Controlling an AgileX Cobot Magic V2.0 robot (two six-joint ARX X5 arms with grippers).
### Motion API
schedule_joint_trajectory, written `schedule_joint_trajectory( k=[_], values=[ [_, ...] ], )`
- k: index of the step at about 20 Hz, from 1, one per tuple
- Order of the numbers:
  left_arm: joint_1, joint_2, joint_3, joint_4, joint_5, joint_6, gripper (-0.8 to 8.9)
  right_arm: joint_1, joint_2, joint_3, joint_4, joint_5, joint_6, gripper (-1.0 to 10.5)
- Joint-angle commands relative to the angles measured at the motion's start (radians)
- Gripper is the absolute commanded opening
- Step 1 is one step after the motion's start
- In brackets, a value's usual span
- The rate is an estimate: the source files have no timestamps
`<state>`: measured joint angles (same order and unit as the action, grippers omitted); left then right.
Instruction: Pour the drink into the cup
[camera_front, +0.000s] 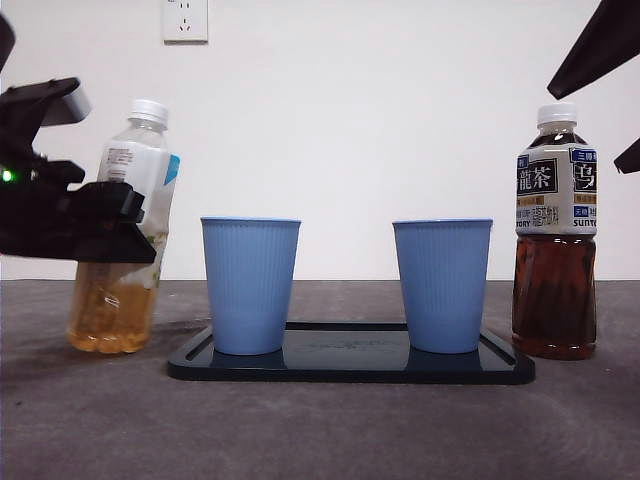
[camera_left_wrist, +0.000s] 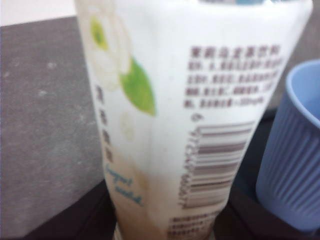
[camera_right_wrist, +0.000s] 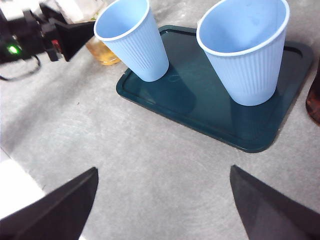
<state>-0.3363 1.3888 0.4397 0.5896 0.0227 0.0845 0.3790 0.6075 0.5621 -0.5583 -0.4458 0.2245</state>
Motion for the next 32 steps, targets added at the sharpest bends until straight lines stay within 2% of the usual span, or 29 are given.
schedule_joint_trajectory(
  k=[1, 5, 7, 12, 16, 19, 21, 25, 32],
  values=[
    [-0.005, -0.085, 0.104, -0.167, -0.005, 0.162, 1.76, 0.005, 0.005, 0.016, 0.006, -0.003, -0.036, 4.2],
    [-0.005, -0.191, 0.277, -0.525, -0.058, 0.396, 1.76, 0.005, 0.005, 0.016, 0.007, -0.002, -0.063, 4.2],
    [-0.005, -0.223, 0.356, -0.681, -0.118, 0.510, 1.72, 0.005, 0.005, 0.016, 0.007, -0.002, -0.072, 4.2],
    [-0.039, -0.243, 0.504, -0.906, -0.328, 0.748, 1.55, 0.005, 0.005, 0.016, 0.007, -0.039, -0.080, 4.2],
    [-0.091, -0.243, 0.533, -0.918, -0.435, 0.879, 1.53, 0.011, 0.005, 0.016, 0.007, -0.103, -0.087, 4.2],
    [-0.134, -0.241, 0.533, -0.936, -0.516, 1.016, 1.53, 0.039, 0.005, 0.016, 0.007, -0.164, -0.087, 4.2],
    [-0.154, -0.240, 0.533, -0.934, -0.563, 1.067, 1.53, 0.063, 0.005, 0.016, 0.007, -0.183, -0.088, 4.2],
    [-0.183, -0.237, 0.533, -0.934, -0.637, 1.146, 1.53, 0.119, 0.005, 0.016, 0.007, -0.187, -0.099, 4.2],
    [-0.208, -0.219, 0.533, -0.934, -0.697, 1.198, 1.53, 0.165, 0.005, 0.016, 0.007, -0.186, -0.102, 4.2]
  ],
)
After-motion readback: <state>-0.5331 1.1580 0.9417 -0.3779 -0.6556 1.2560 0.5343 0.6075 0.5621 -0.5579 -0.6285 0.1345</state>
